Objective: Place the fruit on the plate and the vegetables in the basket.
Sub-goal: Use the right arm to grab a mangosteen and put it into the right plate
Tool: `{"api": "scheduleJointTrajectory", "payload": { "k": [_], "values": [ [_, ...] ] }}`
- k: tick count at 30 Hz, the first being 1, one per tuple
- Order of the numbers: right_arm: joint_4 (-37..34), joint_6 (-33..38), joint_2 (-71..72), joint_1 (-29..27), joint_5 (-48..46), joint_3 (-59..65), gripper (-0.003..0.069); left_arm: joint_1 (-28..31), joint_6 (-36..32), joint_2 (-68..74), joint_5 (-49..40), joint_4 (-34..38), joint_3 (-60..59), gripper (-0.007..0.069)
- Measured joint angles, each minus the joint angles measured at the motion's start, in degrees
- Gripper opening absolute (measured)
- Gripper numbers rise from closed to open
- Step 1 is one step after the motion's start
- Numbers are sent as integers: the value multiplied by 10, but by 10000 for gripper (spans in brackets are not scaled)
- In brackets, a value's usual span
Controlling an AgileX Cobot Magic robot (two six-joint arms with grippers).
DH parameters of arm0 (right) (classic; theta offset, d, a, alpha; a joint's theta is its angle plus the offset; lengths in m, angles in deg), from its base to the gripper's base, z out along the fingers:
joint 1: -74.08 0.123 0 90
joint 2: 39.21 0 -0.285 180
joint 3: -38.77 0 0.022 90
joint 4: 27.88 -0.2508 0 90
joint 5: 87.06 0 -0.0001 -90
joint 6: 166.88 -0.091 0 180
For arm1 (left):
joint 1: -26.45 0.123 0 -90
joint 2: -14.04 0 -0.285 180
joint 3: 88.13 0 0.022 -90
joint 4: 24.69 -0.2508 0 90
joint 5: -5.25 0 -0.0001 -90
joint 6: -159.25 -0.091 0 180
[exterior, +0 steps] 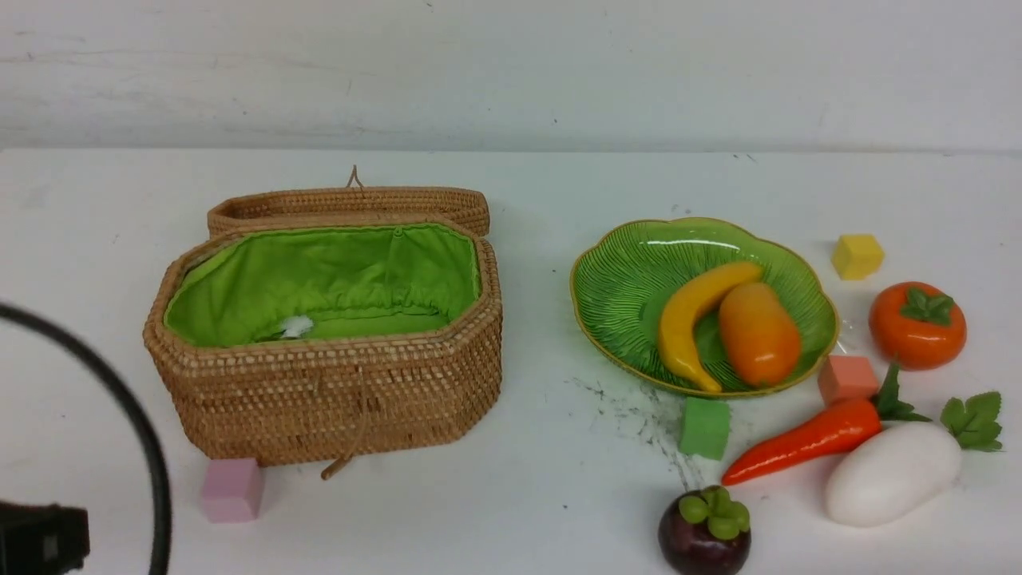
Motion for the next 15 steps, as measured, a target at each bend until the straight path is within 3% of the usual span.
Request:
{"api": "scheduleJointTrajectory", "payload": {
  "k": [15],
  "values": [
    [0, 0, 0, 0, 0, 0, 243, 0, 4, -21, 8, 0, -15, -13]
  ]
}}
